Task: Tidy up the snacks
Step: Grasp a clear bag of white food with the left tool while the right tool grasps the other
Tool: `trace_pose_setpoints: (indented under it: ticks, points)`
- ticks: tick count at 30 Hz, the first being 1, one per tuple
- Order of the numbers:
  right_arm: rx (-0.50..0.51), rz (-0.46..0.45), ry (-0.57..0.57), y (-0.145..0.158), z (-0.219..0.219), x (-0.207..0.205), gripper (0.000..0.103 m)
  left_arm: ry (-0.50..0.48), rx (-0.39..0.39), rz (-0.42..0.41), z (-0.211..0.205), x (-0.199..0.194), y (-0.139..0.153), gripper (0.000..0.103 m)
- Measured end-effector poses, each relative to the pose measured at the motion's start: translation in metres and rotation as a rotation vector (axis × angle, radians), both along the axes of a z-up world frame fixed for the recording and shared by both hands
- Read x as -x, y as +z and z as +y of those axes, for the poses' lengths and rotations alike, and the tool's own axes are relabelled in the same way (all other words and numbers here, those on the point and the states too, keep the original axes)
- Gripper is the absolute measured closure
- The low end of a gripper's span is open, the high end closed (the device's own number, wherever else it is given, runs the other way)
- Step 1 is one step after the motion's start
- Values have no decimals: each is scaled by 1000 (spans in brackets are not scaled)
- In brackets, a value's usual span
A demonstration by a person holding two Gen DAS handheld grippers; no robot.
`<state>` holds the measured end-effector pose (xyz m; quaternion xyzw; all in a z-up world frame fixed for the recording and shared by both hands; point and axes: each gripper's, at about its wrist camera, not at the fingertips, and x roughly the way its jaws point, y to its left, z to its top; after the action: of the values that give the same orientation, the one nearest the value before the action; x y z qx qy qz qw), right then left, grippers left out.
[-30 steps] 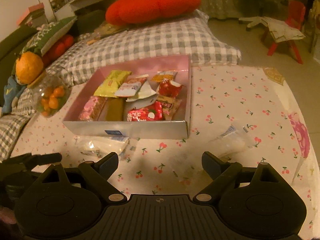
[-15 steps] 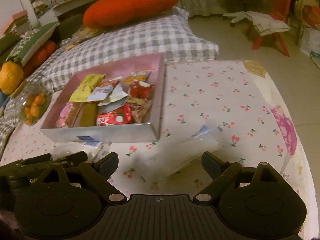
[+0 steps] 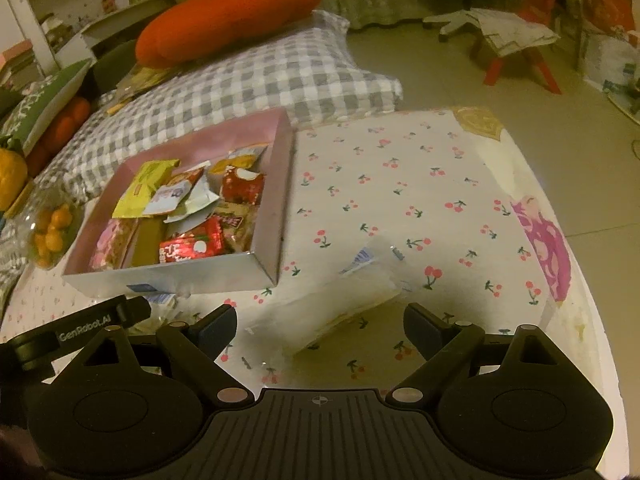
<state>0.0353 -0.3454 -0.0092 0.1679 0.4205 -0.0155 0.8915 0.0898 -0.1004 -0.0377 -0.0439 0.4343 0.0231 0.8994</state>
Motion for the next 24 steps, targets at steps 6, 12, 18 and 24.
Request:
trace_pose_setpoints:
  ticks: [6, 12, 18, 24]
  points:
    - [39, -6, -15, 0, -5, 3, 11, 3, 40, 13, 10, -1, -8, 0]
    - [65, 9, -22, -6, -8, 3, 11, -50, 59, 9, 36, 3, -10, 0]
    - [64, 25, -18, -9, -5, 1, 11, -104, 20, 0, 68, 5, -10, 0]
    - [72, 39, -11, -13, 0, 0, 11, -148, 43, 36, 98, 8, -10, 0]
